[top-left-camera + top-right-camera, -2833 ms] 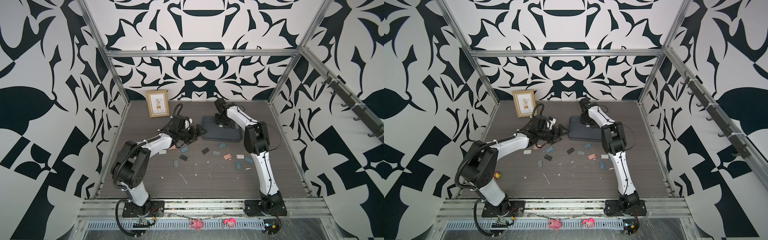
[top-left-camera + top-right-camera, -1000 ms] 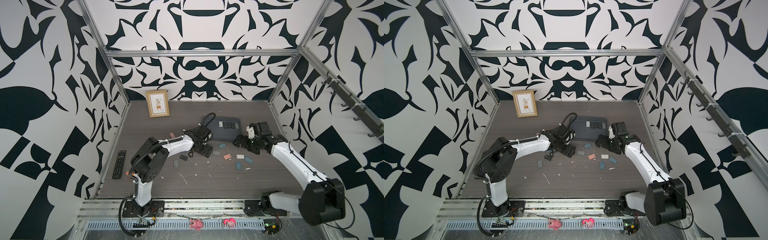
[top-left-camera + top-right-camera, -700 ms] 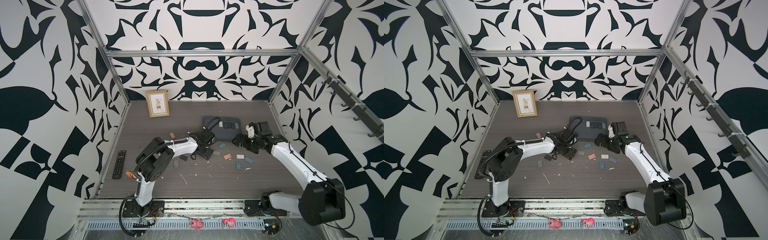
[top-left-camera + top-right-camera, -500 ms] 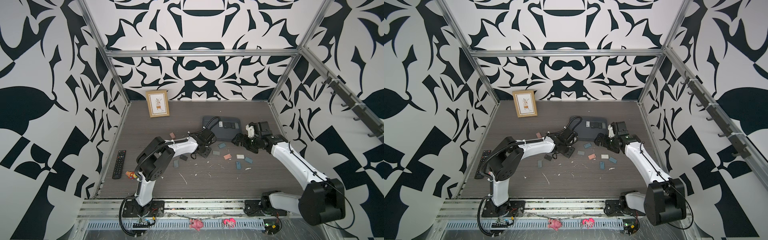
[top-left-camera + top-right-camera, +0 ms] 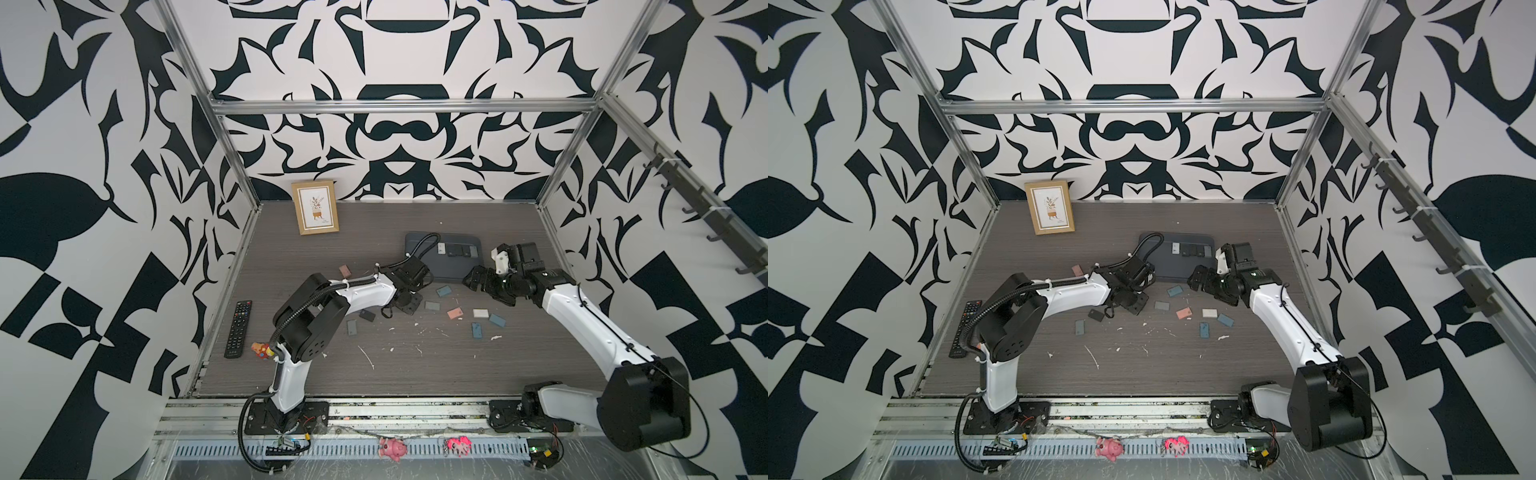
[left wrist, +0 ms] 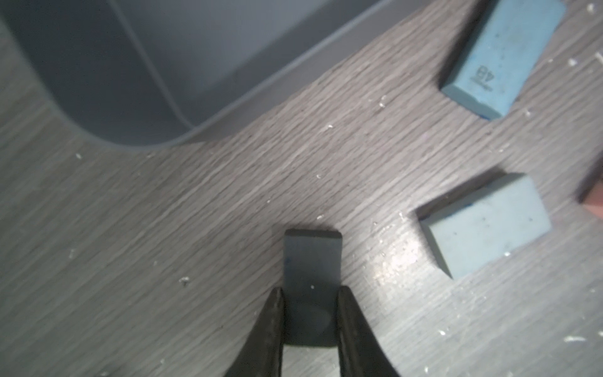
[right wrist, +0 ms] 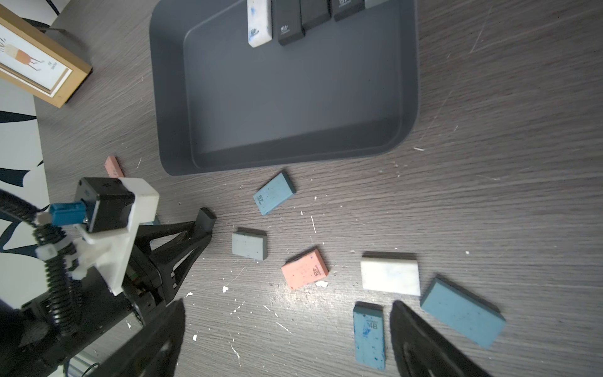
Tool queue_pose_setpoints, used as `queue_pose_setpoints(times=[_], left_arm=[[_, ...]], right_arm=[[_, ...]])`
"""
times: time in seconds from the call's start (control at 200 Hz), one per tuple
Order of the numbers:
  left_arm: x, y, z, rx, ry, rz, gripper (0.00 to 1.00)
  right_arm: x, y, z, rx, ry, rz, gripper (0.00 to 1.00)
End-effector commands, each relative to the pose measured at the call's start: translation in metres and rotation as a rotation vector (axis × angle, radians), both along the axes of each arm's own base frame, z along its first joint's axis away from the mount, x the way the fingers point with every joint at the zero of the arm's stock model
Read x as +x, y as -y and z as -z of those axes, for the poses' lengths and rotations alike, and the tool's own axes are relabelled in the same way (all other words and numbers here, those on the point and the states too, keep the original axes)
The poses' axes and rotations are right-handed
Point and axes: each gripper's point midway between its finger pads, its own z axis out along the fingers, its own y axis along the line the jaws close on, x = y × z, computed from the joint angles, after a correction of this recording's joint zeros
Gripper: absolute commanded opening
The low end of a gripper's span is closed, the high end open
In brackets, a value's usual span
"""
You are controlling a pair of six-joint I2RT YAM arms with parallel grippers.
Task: Put the eraser in the storage box
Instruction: Pick up the eraser from the center of the board.
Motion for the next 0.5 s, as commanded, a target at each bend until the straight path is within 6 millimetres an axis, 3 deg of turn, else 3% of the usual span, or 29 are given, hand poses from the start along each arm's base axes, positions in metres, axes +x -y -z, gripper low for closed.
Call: queue_pose_setpoints(times=[0.0, 0.235, 0.495], left_arm=[[-0.009, 0.009, 0.004, -0.039, -0.064, -0.014, 0.24], [-0.009, 0.016, -0.019, -0.118, -0.093, -0.087, 0.19], [0.000, 0.022, -0.068, -0.190, -0.079, -0.165, 0.19]], right_arm=[[0.007, -0.003, -0.012, 0.024, 0.042, 0.004, 0.99], [0.011, -0.003, -0.018, 0.035, 0.053, 0.004, 0.99], [0.016, -0.003, -0.027, 0.053, 0.072, 0.014, 0.99]])
